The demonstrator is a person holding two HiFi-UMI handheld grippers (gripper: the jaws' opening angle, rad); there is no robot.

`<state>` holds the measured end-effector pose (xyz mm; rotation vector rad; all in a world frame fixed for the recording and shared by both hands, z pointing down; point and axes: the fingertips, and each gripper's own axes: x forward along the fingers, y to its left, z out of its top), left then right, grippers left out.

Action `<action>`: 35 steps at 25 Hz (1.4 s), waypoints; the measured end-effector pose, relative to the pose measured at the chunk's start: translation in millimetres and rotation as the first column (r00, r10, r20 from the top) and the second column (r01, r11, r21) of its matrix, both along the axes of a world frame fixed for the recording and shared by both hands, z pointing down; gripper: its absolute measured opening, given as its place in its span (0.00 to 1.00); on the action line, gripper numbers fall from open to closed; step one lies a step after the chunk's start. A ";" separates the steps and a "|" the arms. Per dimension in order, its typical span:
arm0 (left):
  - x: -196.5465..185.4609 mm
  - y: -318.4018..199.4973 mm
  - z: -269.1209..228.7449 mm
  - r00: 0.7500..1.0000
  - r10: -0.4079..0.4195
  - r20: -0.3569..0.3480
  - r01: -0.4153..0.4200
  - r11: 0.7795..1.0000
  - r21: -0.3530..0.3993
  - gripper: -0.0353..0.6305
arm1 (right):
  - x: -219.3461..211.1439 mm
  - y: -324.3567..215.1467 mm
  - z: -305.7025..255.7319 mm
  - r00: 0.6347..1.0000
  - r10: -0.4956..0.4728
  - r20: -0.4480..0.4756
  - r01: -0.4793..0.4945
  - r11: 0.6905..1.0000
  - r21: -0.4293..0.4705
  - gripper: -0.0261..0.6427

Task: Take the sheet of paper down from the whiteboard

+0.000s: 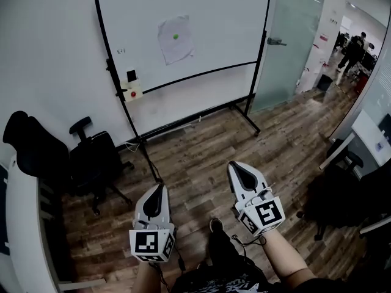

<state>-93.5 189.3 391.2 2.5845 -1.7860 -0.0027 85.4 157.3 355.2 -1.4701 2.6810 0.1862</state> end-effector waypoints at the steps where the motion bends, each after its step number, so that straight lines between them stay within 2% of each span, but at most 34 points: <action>1: 2.8 -9.3 -0.5 1.000 -0.004 0.008 0.004 1.000 0.005 0.07 | 5.1 -11.6 -1.2 1.000 -0.001 0.006 0.001 1.000 0.003 0.06; 5: 18.2 -53.0 -4.5 0.999 -0.008 0.032 0.007 1.000 0.025 0.07 | 24.0 -59.9 1.5 0.998 -0.018 0.067 0.020 0.999 -0.031 0.06; 8: 26.7 -90.6 -2.7 0.999 -0.019 0.051 0.018 1.000 0.024 0.07 | 32.4 -93.4 5.1 0.997 -0.034 0.069 0.037 0.999 -0.034 0.06; 13: 32.2 -144.5 15.8 0.997 -0.073 -0.018 0.072 0.996 -0.045 0.07 | 59.0 -154.9 16.4 0.996 -0.047 0.082 0.053 0.996 -0.065 0.06; 16: 39.9 -178.4 6.9 0.996 -0.091 -0.005 0.090 0.995 -0.032 0.07 | 65.9 -197.0 18.9 0.993 -0.069 0.097 0.077 0.994 -0.080 0.06; 23: 49.4 -243.7 -12.0 0.991 -0.133 -0.007 0.133 0.991 0.005 0.07 | 50.0 -265.9 7.8 0.976 -0.192 0.100 0.200 0.976 -0.086 0.06; 26: 48.3 -263.3 -13.8 0.990 -0.144 -0.005 0.144 0.990 0.004 0.07 | 41.6 -279.3 -11.7 0.961 -0.263 0.084 0.268 0.962 -0.049 0.06; 28: 44.3 -273.9 -17.1 0.987 -0.158 -0.005 0.158 0.987 0.007 0.07 | 37.7 -289.9 -15.3 0.960 -0.274 0.053 0.275 0.961 -0.024 0.06; 35: 40.3 -310.0 -25.2 0.986 -0.166 0.013 0.165 0.986 0.030 0.07 | 18.5 -324.7 -2.4 0.952 -0.302 0.059 0.305 0.951 -0.053 0.06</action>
